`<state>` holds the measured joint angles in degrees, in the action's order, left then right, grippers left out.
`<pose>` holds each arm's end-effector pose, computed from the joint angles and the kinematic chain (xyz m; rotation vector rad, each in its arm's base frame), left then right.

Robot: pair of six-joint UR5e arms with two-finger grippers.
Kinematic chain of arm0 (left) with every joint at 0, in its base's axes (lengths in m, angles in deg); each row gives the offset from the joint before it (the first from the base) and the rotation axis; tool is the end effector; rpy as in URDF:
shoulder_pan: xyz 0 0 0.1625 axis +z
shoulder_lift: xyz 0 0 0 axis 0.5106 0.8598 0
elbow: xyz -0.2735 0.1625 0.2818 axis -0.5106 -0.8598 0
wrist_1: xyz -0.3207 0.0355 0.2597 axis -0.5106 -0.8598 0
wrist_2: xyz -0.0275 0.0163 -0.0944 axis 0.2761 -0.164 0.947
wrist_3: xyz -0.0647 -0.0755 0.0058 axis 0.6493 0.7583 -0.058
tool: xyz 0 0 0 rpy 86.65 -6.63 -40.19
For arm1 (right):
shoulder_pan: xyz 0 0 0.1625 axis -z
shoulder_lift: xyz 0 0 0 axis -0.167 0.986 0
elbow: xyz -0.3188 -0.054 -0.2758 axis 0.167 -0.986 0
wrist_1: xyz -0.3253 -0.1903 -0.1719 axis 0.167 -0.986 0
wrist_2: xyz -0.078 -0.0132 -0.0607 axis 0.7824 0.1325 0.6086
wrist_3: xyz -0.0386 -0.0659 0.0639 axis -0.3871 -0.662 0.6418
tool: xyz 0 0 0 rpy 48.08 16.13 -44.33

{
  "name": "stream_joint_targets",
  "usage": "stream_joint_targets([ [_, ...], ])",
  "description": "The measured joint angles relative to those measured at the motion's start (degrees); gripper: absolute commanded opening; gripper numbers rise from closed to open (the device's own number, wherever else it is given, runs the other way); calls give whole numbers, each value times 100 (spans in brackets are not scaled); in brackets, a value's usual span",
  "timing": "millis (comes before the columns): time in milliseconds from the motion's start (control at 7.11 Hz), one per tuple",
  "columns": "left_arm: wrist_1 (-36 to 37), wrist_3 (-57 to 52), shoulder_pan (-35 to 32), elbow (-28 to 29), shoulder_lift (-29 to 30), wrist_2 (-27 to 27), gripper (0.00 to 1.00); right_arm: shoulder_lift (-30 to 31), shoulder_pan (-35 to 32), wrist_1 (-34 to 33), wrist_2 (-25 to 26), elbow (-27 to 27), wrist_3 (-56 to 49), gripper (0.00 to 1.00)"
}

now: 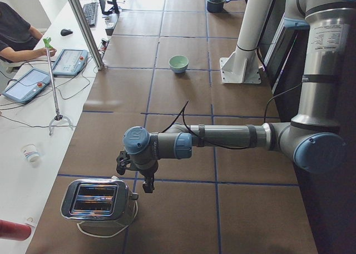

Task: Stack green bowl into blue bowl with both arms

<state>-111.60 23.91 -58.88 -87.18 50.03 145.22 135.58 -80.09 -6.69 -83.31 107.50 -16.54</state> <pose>-0.0594 -0.5006 0.6713 -0.0356 0.7822 0.0096 0.0577 -0.4572 0.6627 0.0447 -0.8253 -0.0294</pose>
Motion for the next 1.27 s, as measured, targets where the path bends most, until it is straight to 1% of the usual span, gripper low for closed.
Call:
stream_joint_targets([
  [422, 0, 3, -6, 1, 1, 9, 100, 126, -314, 9, -1, -38, -23, 100],
  [1266, 0, 3, -7, 10, 2, 10, 100, 94, -355, 10, 8, -51, 4, 100],
])
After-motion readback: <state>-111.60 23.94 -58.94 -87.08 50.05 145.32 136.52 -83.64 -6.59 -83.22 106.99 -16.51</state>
